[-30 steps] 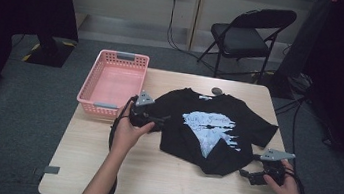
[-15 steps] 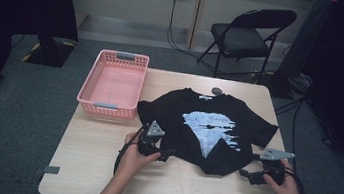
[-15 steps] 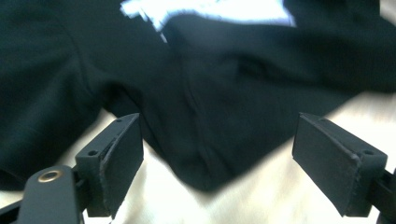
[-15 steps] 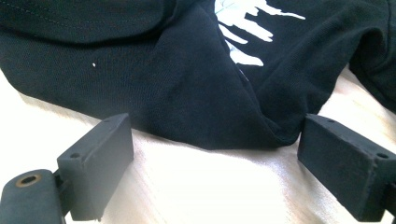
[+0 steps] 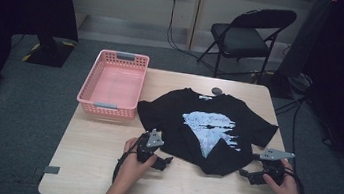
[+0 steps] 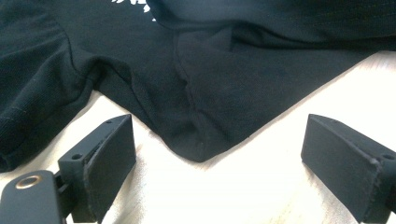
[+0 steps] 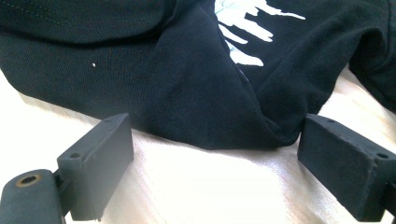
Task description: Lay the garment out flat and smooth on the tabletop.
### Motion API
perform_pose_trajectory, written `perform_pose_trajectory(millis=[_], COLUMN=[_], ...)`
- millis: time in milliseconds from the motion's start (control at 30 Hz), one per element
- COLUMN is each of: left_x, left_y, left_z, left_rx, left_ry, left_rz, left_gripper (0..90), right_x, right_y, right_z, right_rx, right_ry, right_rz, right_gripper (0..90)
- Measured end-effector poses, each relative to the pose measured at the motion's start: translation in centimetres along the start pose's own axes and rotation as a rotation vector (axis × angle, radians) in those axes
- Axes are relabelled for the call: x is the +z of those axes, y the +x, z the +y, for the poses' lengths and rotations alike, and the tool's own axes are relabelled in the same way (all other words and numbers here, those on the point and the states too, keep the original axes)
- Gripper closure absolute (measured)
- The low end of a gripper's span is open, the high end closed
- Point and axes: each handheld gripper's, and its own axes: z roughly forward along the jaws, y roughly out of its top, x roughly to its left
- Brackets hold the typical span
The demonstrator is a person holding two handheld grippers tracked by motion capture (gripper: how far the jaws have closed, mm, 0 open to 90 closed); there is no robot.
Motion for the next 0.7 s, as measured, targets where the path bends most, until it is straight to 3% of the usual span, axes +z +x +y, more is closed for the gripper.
perform_pose_trajectory(millis=[333,400,467,500,533,600,633,700], left_x=[0.0,0.0,0.0,0.0,0.0,0.0,0.0,0.0], left_y=[0.0,0.0,-0.1,-0.1,-0.1,-0.1,-0.1,-0.1], left_z=[0.0,0.0,0.0,0.0,0.0,0.0,0.0,0.0], left_rx=[-0.007,-0.007,-0.007,-0.008,-0.008,-0.008,-0.009,-0.009], left_ry=[0.005,0.005,0.005,0.004,0.004,0.005,0.004,0.004], left_rz=[0.012,0.012,0.012,0.012,0.013,0.014,0.014,0.014], left_gripper=[6.5,6.5,6.6,6.6,6.5,6.5,6.6,6.5], right_x=[-0.1,-0.2,-1.0,-1.0,-2.0,-2.5,-3.0,-3.0], right_y=[0.1,0.1,0.3,0.3,0.6,0.8,1.3,1.6], right_z=[-0.1,-0.1,0.4,0.4,1.2,1.8,3.2,3.9], right_rx=[0.023,0.036,0.041,0.041,0.023,0.007,-0.033,-0.046], right_ry=[-0.001,-0.002,-0.001,-0.001,-0.055,-0.083,-0.101,-0.101], right_rz=[-0.016,-0.034,-0.088,-0.088,-0.08,-0.068,-0.07,-0.072], right_gripper=[10.0,12.4,15.2,15.2,14.2,14.6,17.7,19.5])
